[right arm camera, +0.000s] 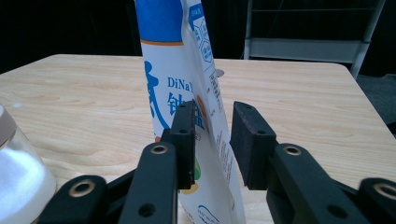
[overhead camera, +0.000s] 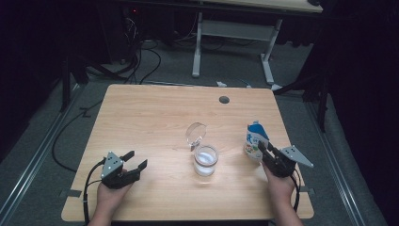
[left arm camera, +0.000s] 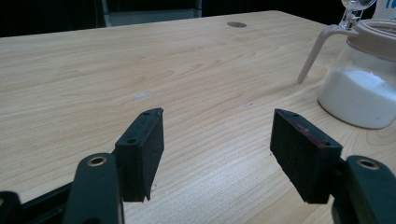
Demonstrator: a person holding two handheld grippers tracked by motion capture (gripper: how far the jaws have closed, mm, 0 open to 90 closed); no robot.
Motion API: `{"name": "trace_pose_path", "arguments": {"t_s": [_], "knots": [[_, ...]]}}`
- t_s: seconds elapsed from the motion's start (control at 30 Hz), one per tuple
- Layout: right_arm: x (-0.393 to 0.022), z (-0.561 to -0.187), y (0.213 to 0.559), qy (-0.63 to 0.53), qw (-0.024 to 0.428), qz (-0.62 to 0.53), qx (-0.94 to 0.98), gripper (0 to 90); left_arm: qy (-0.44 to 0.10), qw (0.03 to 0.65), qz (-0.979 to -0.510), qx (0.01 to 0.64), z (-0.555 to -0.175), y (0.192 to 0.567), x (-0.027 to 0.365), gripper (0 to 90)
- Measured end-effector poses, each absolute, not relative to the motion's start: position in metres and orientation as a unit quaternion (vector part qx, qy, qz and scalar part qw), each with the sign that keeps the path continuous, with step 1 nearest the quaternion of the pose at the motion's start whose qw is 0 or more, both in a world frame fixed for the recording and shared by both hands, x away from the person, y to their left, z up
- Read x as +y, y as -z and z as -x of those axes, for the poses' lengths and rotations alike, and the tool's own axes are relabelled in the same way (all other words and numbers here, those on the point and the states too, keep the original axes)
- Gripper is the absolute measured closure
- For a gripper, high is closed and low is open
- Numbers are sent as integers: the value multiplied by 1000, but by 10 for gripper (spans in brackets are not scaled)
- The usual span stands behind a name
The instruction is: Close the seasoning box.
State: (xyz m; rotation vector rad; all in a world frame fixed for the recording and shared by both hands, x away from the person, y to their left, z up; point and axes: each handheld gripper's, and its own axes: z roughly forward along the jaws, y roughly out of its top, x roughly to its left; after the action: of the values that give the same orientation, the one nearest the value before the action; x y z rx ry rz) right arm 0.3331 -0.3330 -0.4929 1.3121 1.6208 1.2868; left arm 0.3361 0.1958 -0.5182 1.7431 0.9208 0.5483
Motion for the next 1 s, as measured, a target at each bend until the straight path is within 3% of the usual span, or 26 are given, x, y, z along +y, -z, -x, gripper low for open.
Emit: {"name": "trace_pose_path", "arguments": {"t_s": [0.37, 1.0], "knots": [[-333, -327, 492, -479, 339, -505, 632, 546, -223, 521, -729, 383, -335, 519, 193, 355], [-339, -289, 498, -452, 343, -519, 639, 528, -225, 515, -735, 379, -333, 519, 185, 355]]}}
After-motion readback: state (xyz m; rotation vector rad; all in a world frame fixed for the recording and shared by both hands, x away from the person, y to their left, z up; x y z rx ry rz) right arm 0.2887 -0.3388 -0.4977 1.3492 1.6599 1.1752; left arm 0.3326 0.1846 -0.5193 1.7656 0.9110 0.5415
